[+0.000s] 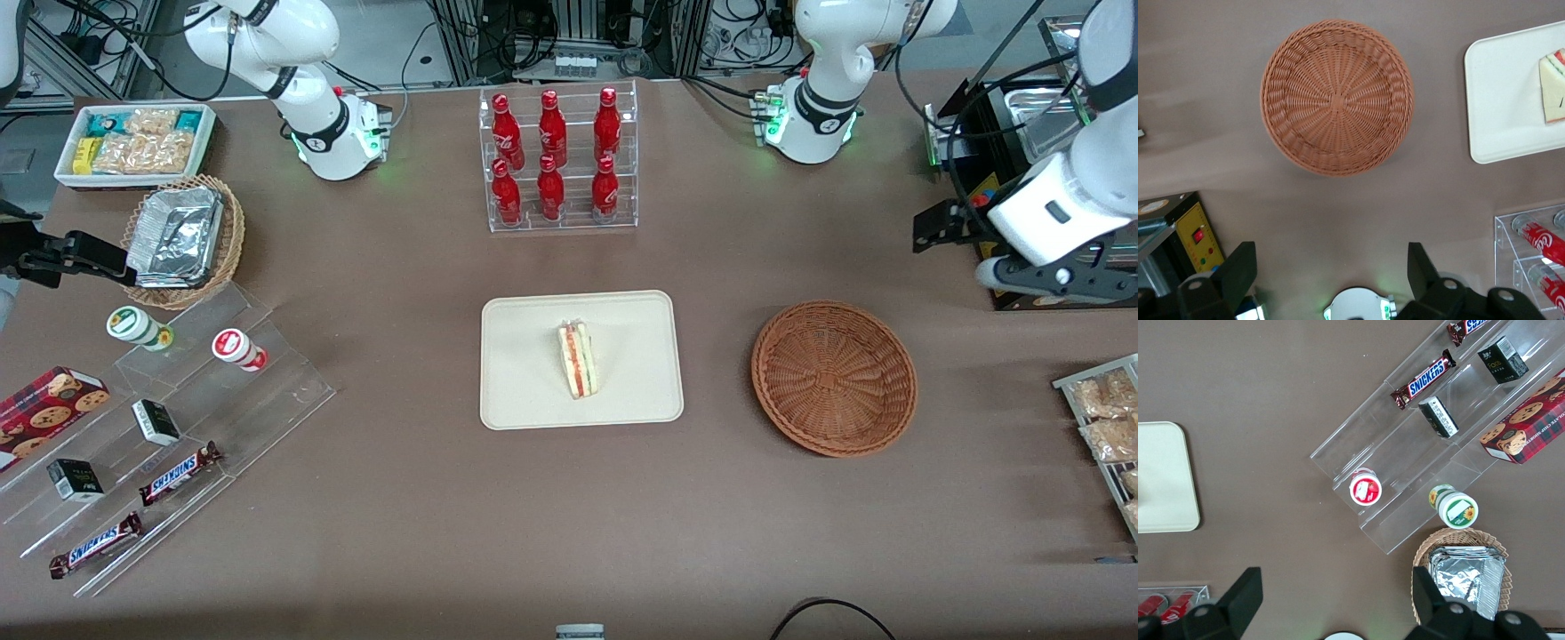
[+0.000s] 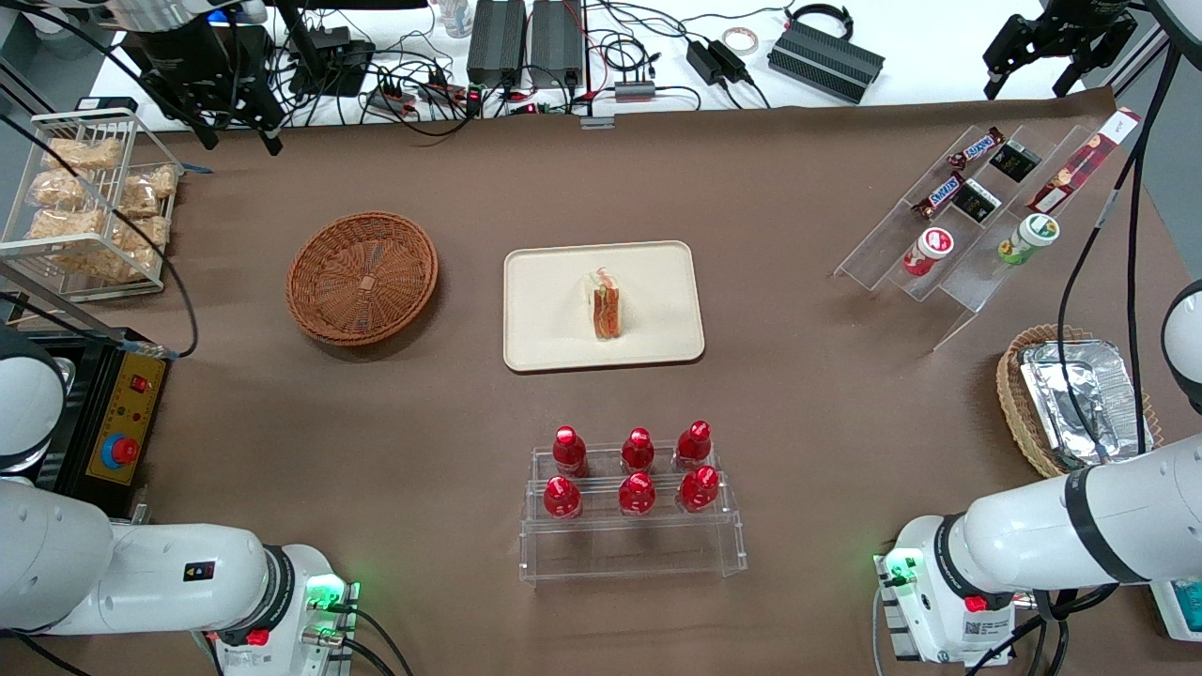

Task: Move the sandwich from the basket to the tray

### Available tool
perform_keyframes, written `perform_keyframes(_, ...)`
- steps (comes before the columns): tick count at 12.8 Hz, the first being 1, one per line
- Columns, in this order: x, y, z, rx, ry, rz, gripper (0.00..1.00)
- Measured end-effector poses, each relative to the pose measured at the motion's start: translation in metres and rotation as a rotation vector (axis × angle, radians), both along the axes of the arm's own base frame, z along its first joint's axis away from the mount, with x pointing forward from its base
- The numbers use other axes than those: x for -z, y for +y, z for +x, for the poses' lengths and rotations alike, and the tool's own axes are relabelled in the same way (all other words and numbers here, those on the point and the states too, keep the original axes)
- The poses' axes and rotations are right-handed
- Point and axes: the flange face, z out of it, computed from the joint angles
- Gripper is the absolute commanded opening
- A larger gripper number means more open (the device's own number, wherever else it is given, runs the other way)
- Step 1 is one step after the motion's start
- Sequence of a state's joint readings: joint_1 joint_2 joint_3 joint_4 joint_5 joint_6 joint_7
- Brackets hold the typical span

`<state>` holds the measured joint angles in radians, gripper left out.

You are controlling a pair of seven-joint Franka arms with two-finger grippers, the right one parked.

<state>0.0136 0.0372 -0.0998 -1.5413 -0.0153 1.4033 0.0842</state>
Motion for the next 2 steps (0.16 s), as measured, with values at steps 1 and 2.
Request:
perform_keyframes(1, -0.0044, 0.0046, -0.0032, -0.003, -0.001, 0.0, 1.0)
perform_keyframes(2, -0.0083, 0.0091, -0.0056, -0.002, -0.003, -0.001, 1.0)
